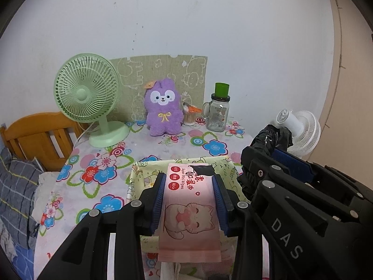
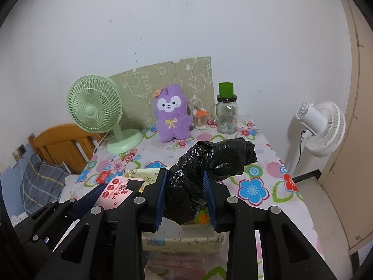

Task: Organize soft objects
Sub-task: 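Carry the wipes pack and black bag over the box rim and lower them inside, then open the left tool to release the wipes pack while the right tool releases the black bag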

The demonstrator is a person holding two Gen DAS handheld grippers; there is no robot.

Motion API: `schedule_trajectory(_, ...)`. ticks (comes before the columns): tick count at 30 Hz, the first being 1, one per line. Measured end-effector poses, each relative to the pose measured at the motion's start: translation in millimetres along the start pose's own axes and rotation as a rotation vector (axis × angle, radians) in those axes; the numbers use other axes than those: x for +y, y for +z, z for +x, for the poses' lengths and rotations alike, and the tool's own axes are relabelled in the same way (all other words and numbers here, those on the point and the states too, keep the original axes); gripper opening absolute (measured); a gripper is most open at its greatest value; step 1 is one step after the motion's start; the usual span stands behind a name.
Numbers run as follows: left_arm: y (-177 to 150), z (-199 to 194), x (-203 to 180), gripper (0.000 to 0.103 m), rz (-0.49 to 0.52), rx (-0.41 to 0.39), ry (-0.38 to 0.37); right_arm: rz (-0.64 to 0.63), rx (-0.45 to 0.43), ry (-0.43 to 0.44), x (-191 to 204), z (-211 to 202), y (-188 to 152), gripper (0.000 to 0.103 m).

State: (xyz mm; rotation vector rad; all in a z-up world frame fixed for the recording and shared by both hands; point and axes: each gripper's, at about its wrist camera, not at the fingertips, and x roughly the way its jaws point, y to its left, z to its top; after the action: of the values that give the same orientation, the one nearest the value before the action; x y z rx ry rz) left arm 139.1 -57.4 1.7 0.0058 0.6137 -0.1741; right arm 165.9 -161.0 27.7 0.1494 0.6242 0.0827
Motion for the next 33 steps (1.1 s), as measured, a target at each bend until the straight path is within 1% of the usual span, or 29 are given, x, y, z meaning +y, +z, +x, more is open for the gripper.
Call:
schedule_trajectory(9,-0.4,38.1,9.1,0.040,-0.022,0.043,0.001,-0.007,0.046,0.012,-1.9,39.3,-1.5,0.034)
schedule_trajectory(18,-7.7,63.8,18.0,0.041,-0.044,0.077,-0.003,-0.008,0.097,0.042,-0.9,72.3,-8.0,0.034)
schedule_trajectory(20,-9.2,68.1,19.4,0.048,-0.052,0.088,-0.011,-0.015,0.104,0.043,-0.5,75.9,-9.3,0.034)
schedule_trajectory(21,-9.5,69.7,19.7,0.057,-0.054,0.092,-0.015,-0.016,0.105,0.043,-0.6,76.9,-9.8,0.034)
schedule_trajectory(22,-10.1,71.3,19.8,0.062,-0.054,0.093,-0.018,-0.016,0.108,0.043,-0.9,78.6,-10.5,0.034)
schedule_trajectory(26,-11.4,77.4,20.1,0.064,-0.049,0.104,-0.023,-0.018,0.122,0.045,-1.6,87.3,-12.2,0.034)
schedule_trajectory(29,-12.9,81.3,21.5,0.066,-0.050,0.113,-0.010,-0.021,0.136,0.047,-1.0,93.7,-13.9,0.035)
schedule_trajectory(33,-15.4,85.2,24.1,0.073,-0.052,0.116,0.006,-0.032,0.146,0.045,0.7,98.4,-15.3,0.037)
